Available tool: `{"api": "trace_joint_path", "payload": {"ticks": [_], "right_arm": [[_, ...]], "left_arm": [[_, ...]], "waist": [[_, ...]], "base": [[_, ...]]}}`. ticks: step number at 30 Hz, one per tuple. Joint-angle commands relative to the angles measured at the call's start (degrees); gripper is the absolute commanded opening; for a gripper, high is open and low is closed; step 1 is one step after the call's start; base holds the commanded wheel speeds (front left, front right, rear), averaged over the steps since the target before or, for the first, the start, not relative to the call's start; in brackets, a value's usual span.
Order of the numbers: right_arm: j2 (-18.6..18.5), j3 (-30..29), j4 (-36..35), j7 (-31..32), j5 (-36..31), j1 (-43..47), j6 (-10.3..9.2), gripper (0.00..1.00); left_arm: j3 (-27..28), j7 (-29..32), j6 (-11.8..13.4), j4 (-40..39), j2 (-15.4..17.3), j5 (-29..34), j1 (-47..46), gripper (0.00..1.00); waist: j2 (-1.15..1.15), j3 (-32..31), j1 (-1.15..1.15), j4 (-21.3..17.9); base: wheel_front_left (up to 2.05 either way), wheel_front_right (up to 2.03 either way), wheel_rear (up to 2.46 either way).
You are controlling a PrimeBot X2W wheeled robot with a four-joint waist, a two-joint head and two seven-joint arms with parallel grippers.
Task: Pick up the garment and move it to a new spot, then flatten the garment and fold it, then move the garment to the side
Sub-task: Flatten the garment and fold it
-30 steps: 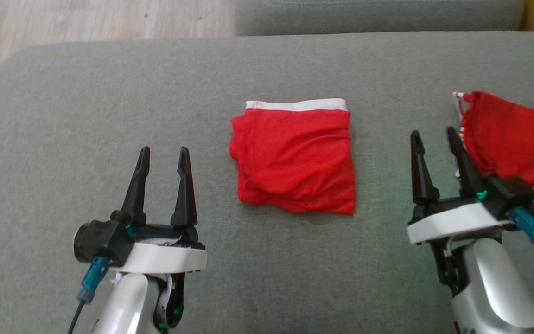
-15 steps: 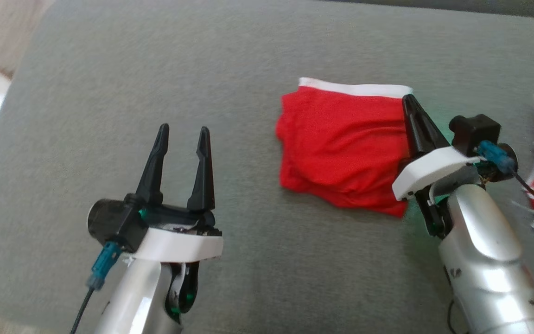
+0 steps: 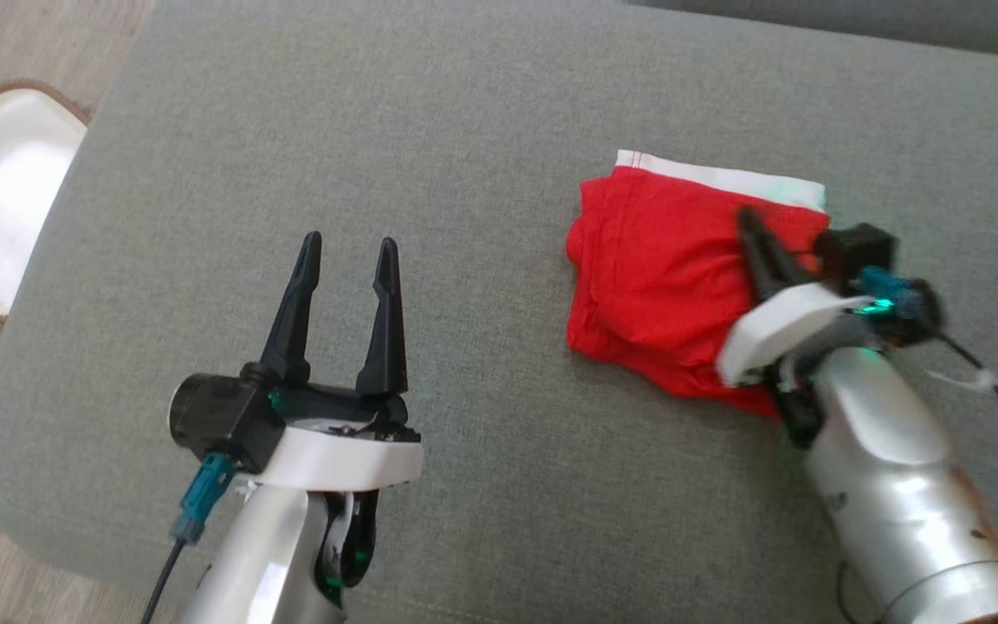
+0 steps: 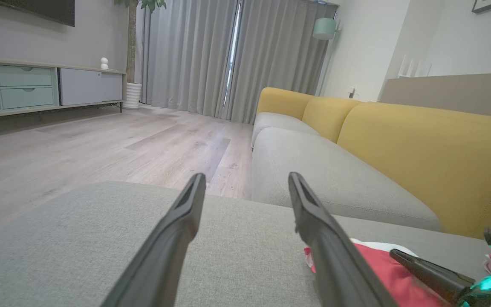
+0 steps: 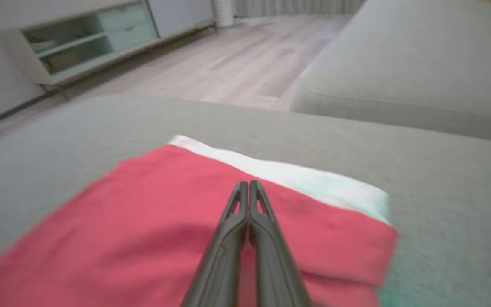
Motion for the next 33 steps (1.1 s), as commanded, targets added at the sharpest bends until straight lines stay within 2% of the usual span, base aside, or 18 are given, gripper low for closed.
{"api": "trace_joint_path", "payload": {"ticks": [1,4,7,10,13,16,18,21,25,26,33], "right_arm": [[1.3,4.0,-2.7,-0.8,2.2,-0.7,0.39,0.0],[1.3,12.2,-4.4,-0.9,6.9,0.7,0.39,0.0],[1.3,17.5,-3.2,0.4,8.9,1.0,0.39,0.0],[1.3,20.2,-1.6,0.6,9.7,0.4,0.39,0.0],[1.3,21.7,-2.6,-0.1,12.3,0.0,0.39,0.0],[1.3,26.0,-3.1,0.2,13.6,0.0,0.39,0.0],[1.3,26.3,-3.8,-0.1,15.0,-0.6,0.39,0.0],[1.3,23.7,-5.4,-0.8,16.0,-1.6,0.39,0.0],[1.0,16.4,-9.2,-1.1,13.3,-1.1,0.39,0.0],[1.0,16.4,-9.2,-1.1,13.3,-1.1,0.39,0.0],[0.6,0.8,-20.7,-1.2,3.7,8.1,0.39,0.0]], "left_arm": [[2.0,-0.5,0.2,-1.7,0.4,-0.4,-0.9,1.0],[1.9,-0.5,0.3,-1.8,0.4,-0.5,-0.7,1.0],[1.7,-0.5,0.4,-2.0,0.4,-0.6,-0.9,1.0],[1.6,-0.5,0.4,-2.1,0.4,-0.6,-1.0,1.0],[2.2,-0.5,0.4,-1.9,0.4,-0.6,-0.9,1.0],[3.1,-0.5,0.5,-1.7,0.4,-0.4,-0.5,1.0],[3.4,-0.5,0.3,-1.7,0.4,-0.2,-0.2,1.0],[4.1,-0.5,0.3,-2.0,0.4,0.1,0.0,1.0],[5.0,-0.5,0.1,-2.4,0.4,0.5,0.1,1.0],[5.0,-0.5,0.1,-2.4,0.4,0.5,0.1,1.0],[6.4,-0.5,-0.3,-2.1,0.4,1.1,1.2,1.0]], "waist": [[0.0,-0.5,0.0,-0.2],[0.0,-0.7,0.0,-0.5],[0.0,-0.4,0.0,-0.6],[0.0,-0.1,0.0,-0.6],[0.0,-0.3,0.0,-1.0],[0.0,-0.8,0.0,-1.9],[0.0,-1.3,0.0,-2.8],[0.0,-2.1,0.0,-4.6],[0.0,-3.2,0.0,-7.4],[0.0,-3.2,0.0,-7.4],[0.0,-5.7,0.0,-12.2]], "base": [[0.0,0.0,0.0],[0.0,0.0,0.0],[0.0,0.0,0.0],[0.0,0.0,0.0],[0.0,0.0,0.0],[0.0,0.0,0.0],[0.0,0.0,0.0],[0.0,0.0,0.0],[0.0,0.0,0.0],[0.0,0.0,0.0],[0.0,0.0,0.0]]}}
